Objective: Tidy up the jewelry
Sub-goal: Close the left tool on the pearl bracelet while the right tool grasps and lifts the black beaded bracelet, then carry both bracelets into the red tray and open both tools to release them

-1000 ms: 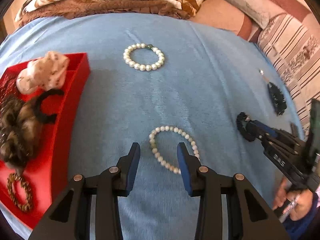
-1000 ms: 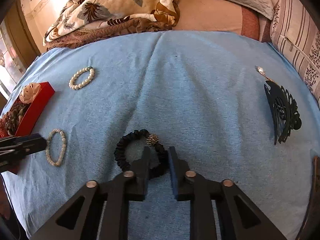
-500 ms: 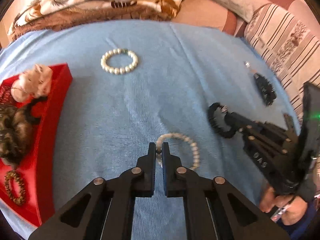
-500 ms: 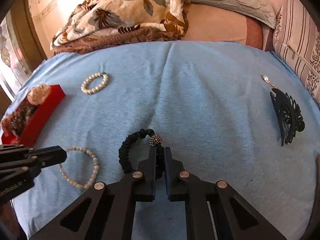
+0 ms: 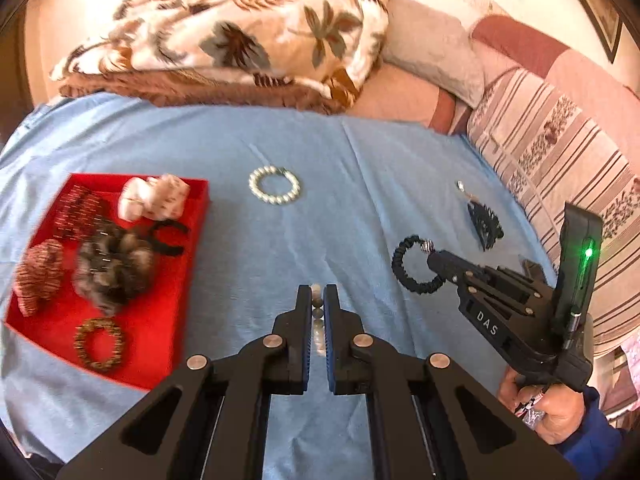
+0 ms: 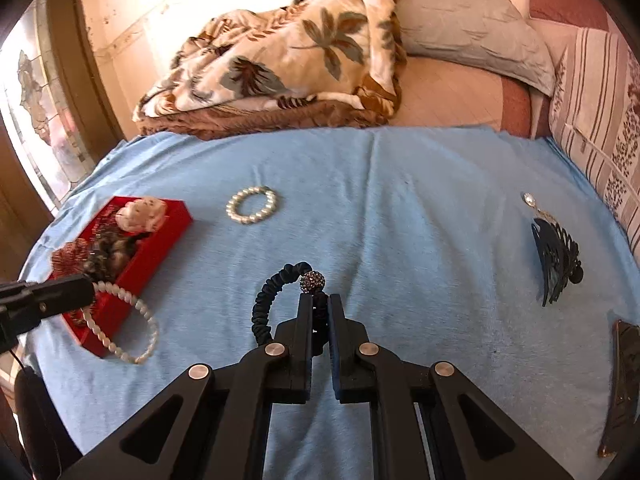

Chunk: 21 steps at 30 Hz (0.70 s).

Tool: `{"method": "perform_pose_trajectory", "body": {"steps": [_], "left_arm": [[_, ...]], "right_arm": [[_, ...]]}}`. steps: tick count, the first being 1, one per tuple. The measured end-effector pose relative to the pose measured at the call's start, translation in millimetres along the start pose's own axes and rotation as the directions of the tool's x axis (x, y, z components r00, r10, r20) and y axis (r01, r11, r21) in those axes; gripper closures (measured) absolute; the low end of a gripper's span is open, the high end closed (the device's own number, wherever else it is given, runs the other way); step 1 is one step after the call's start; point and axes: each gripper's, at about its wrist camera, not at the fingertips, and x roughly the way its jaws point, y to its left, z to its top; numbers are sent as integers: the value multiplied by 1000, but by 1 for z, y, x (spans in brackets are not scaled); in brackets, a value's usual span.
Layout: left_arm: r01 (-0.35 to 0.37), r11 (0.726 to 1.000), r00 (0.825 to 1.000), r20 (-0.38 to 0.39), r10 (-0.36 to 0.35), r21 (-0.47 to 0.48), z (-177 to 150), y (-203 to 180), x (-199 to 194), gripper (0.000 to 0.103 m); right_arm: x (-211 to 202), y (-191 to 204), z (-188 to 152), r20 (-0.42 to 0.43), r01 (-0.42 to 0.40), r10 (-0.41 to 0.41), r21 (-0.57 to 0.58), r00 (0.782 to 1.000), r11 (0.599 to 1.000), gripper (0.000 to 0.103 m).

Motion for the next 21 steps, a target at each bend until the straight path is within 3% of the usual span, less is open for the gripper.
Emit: {"method": "perform_pose_trajectory", "body": {"steps": [11,21], "left_arm": [[-119,989,989,80,126,-87,7,83,-59,98],[-209,948,973,48,227,-241,6,174,-54,98]], "right_arm": [[-16,53,10,14,-74,75,-71,997,995,95],[-5,114,28,0,-134,136,-167,991,977,95]]}}
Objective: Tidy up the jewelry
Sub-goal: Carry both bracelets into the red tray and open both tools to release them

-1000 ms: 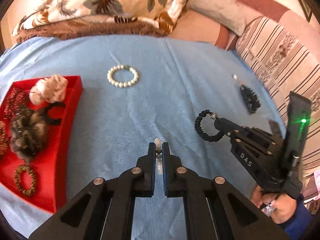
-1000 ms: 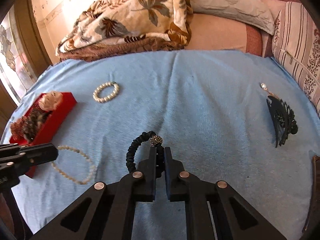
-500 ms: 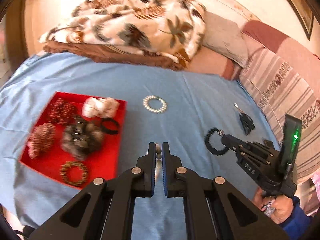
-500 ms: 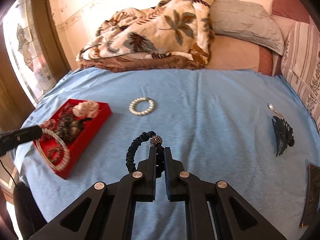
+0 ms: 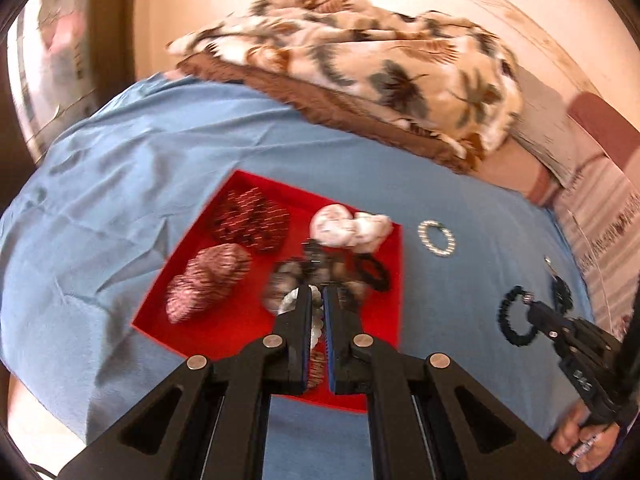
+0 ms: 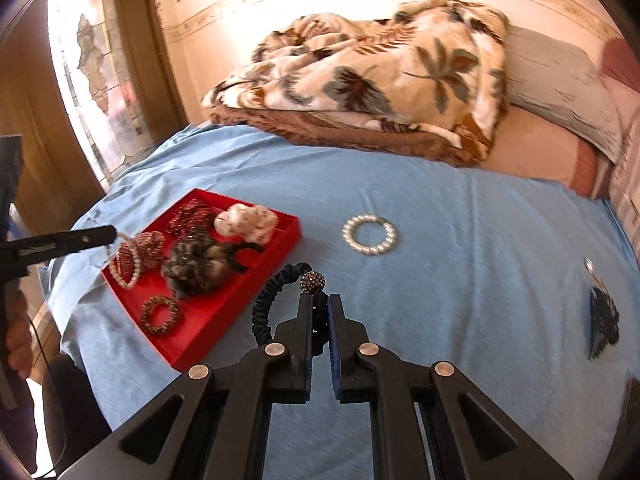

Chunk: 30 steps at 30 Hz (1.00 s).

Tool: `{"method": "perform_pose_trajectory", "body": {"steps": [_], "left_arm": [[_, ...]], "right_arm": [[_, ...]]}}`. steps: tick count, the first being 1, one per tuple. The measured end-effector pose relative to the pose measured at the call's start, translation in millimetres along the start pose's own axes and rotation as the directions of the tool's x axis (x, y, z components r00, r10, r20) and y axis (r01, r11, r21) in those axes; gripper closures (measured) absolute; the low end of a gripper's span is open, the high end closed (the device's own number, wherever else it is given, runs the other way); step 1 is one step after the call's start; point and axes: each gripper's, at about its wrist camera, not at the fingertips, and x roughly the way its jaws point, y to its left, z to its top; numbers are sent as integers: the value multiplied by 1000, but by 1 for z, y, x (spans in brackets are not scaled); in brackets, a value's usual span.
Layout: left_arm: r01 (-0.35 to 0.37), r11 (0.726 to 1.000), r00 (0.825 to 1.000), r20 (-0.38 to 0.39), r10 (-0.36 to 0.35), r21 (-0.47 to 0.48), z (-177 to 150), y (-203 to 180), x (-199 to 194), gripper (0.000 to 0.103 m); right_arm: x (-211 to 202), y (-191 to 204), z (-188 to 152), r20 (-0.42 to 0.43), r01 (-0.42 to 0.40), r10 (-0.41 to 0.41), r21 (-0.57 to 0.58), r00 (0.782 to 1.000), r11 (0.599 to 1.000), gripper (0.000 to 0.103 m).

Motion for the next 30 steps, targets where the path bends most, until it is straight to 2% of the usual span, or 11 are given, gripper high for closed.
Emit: {"method": "perform_pose_trajectory", "body": {"steps": [11,21,30], "left_arm": [[-109,991,993,-64,104,-78,-17,61,49,98],[-142,988,988,-74,137,-68,-22,74,64,98],[-91,992,995,-51,87,-90,-27,75,54,97]], "right_arm": [[51,63,40,-52,-45,39,-114,998,992,95],[139,118,94,-134,-119,101,-131,986,984,95],[221,135,114,-209,-87,54,-153,977,984,95]]}}
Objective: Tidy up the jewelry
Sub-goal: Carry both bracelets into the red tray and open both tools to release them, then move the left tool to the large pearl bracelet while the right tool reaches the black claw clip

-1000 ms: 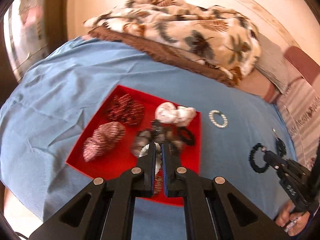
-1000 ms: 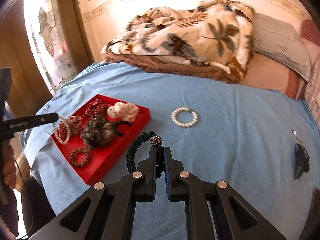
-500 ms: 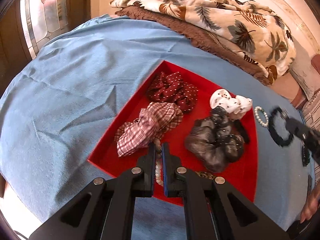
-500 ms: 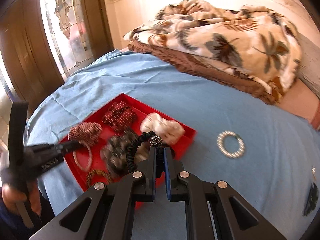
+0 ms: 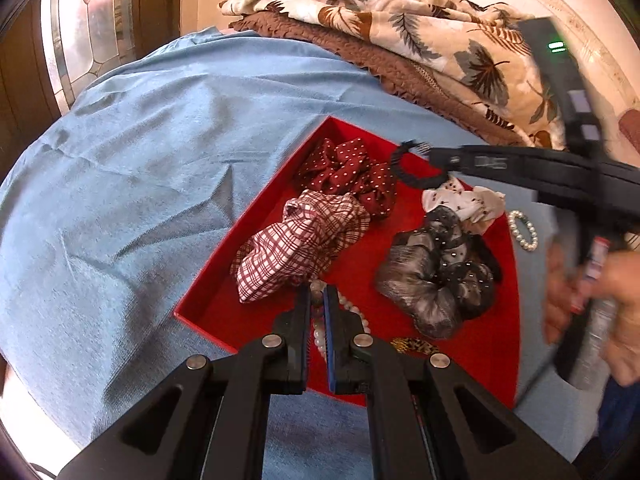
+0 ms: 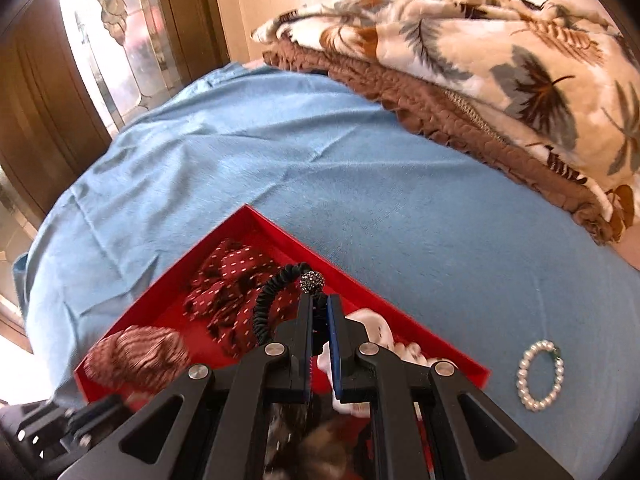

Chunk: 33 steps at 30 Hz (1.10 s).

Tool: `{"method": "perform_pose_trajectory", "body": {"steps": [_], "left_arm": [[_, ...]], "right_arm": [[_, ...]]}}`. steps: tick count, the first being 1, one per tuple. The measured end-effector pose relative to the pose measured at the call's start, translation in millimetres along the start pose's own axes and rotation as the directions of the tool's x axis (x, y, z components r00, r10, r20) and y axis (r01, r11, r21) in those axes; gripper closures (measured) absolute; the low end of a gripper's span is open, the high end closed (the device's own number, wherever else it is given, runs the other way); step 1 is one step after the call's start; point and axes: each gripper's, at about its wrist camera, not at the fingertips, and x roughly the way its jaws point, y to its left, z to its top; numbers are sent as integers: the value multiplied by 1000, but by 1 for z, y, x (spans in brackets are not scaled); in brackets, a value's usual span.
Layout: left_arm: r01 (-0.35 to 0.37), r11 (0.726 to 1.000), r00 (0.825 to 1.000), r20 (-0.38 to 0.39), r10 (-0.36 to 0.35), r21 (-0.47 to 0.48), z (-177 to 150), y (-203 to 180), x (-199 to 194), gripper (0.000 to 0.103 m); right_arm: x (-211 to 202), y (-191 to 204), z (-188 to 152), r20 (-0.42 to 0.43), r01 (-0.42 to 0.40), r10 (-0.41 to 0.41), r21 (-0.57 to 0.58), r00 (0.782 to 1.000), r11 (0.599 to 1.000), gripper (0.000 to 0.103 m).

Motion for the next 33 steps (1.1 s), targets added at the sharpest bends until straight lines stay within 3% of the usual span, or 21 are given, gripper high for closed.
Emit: {"method": "perform_pose_trajectory", "body": {"steps": [7,9,11,15,20,25,33], "left_arm": [[25,1000,1000,17,-25,-18,2,-1,-12,96],[24,999,999,22,-24,-21,3,-2,-14,92],[15,1000,999,32,-14,-19,3,-3,-18,81],[-3,1000,999,49,4,-24,2,-3,-26,77],[-14,998,997,69,18,-55,0,1,-40,71],[-19,997,996,85,26,-78,-1,1,-54,68],[-19,1000,995,102,21,-22,-6,-24,-72,66]], "right_arm": [[19,0,4,-10,-11,12,21,1000,1000,94],[17,-1,3,-7,-15,15,33,1000,999,92],[14,-2,4,-1,-11,11,39,1000,999,90],[2,-7,3,17,-3,2,48,1000,999,75],[-32,-27,-8,52,-8,3,91,999,996,74],[-71,-60,-47,70,-15,4,150,998,989,67],[-125,-129,-152,41,31,-45,288,998,957,64]]}}
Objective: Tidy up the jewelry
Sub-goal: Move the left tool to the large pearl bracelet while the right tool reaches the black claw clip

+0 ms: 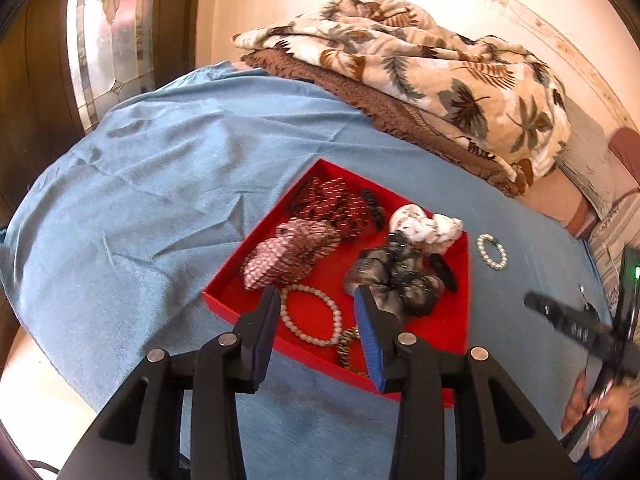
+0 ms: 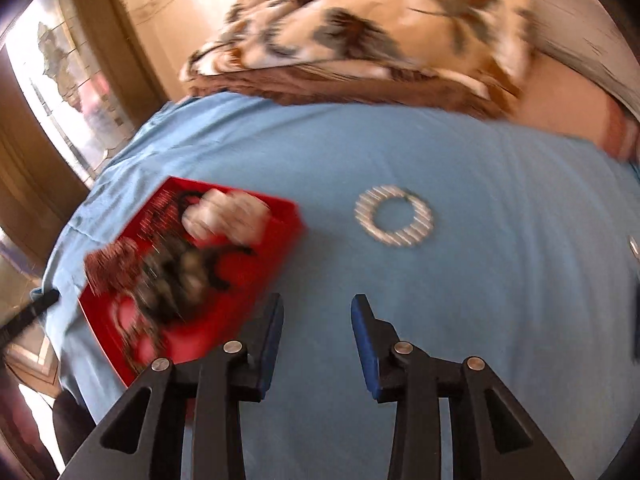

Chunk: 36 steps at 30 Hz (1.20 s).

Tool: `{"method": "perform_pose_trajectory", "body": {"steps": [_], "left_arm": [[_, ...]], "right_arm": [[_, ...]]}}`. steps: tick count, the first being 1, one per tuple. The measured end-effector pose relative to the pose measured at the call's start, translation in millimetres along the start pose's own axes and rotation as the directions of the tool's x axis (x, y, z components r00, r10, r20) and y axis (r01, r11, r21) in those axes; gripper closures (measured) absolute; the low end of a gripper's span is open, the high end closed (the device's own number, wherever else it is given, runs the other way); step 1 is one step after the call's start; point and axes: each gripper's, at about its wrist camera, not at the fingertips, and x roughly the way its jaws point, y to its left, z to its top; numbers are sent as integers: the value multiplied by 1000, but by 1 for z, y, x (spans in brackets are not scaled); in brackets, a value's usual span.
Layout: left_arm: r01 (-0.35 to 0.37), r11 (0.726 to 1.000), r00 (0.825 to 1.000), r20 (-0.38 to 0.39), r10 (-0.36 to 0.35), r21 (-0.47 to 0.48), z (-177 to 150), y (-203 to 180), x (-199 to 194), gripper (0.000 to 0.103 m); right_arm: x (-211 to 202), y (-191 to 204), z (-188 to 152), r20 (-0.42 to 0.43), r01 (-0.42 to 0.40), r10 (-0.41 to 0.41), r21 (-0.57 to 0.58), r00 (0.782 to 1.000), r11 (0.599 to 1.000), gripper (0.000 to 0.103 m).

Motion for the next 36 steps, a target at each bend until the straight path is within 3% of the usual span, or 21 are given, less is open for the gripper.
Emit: {"method": "perform_pose_trajectory", "body": {"steps": [7,13,18,26,36], "left_arm": [[59,994,998,-8,-59,96,-2,-51,-10,64],[129,965,992,-47,-121,230,-12,-120,-6,62],[174,943,984,-89,-155,283,-14,-164,4,61],[166,934,983,-123,-133,316,2,-214,44,61],[113,927,984,-169,-55,357,37,-273,142,61]], "right_arm": [[-44,-78,-57,1,91,-91,108,996,990,60],[-85,-138,-96,23,161,-171,223,985,961,56],[-114,-191,-118,38,223,-247,313,968,923,54],[-133,-257,-130,76,250,-320,468,944,847,48],[-127,-301,-119,128,218,-362,602,923,768,33]]}}
